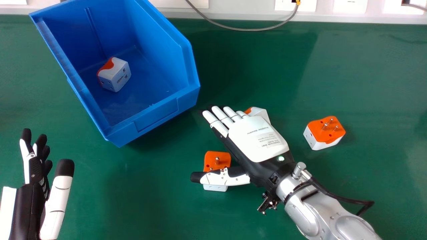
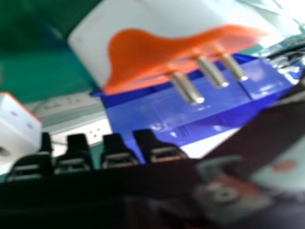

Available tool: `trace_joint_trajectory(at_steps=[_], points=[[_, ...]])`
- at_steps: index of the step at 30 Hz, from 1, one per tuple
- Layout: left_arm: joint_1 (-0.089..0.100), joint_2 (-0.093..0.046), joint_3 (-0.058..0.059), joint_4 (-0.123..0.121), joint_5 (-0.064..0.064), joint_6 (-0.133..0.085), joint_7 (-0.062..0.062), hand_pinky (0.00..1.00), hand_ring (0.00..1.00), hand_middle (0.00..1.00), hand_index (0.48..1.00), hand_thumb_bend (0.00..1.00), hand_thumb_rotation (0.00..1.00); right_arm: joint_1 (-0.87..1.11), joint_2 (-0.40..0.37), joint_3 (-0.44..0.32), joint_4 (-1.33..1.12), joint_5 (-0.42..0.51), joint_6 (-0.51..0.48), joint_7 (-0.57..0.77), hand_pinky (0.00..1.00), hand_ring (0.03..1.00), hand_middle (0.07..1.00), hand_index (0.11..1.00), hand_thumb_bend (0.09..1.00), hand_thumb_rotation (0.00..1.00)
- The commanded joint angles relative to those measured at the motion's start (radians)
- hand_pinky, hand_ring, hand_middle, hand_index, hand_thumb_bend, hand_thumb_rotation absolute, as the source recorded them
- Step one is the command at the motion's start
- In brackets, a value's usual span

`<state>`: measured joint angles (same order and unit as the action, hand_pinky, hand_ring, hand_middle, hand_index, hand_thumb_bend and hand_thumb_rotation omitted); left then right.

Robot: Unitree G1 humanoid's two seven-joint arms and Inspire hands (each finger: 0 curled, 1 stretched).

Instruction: Pick all objects and put in blue box

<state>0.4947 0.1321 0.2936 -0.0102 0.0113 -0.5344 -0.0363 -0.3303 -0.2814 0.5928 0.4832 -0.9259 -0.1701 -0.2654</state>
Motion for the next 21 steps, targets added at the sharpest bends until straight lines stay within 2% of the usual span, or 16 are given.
trace_joint_trajectory(at_steps=[1, 7, 11, 15, 18, 21], points=[[0.004, 0.006, 0.004, -0.019, -0.007, -0.011, 0.0, 0.98, 0.99, 1.0, 1.0, 0.75, 0.96, 0.007, -0.005, 0.015, 0.023, -0.01, 0.015, 0.022, 0.88, 0.956, 0.979, 0.961, 0.545, 0.95], [-0.001, 0.007, 0.006, -0.013, -0.009, -0.011, -0.002, 0.98, 0.99, 1.0, 1.0, 0.75, 0.96, 0.025, -0.018, 0.015, -0.02, 0.0, 0.012, 0.04, 0.87, 0.954, 0.978, 0.96, 0.546, 0.94], [-0.008, 0.011, 0.009, 0.002, -0.011, -0.015, -0.004, 0.98, 0.99, 1.0, 1.0, 0.75, 0.96, 0.039, -0.025, 0.008, -0.05, 0.011, 0.004, 0.048, 0.87, 0.954, 0.978, 0.959, 0.554, 0.94], [-0.005, 0.009, 0.009, -0.004, -0.011, -0.013, -0.004, 0.98, 0.99, 1.0, 1.0, 0.76, 0.96, 0.061, -0.039, 0.002, -0.105, 0.013, 0.003, 0.055, 0.87, 0.953, 0.977, 0.963, 0.559, 0.94], [0.0, 0.007, 0.008, -0.018, -0.008, -0.007, -0.003, 0.98, 0.99, 1.0, 1.0, 0.76, 0.96, 0.082, -0.052, -0.002, -0.154, 0.008, 0.006, 0.055, 0.87, 0.952, 0.977, 0.963, 0.562, 0.94], [-0.002, 0.009, 0.009, -0.018, -0.008, -0.005, -0.002, 0.98, 1.0, 1.0, 1.0, 0.76, 0.96, 0.1, -0.06, -0.006, -0.193, 0.003, 0.014, 0.056, 0.87, 0.952, 0.976, 0.965, 0.56, 0.94]])
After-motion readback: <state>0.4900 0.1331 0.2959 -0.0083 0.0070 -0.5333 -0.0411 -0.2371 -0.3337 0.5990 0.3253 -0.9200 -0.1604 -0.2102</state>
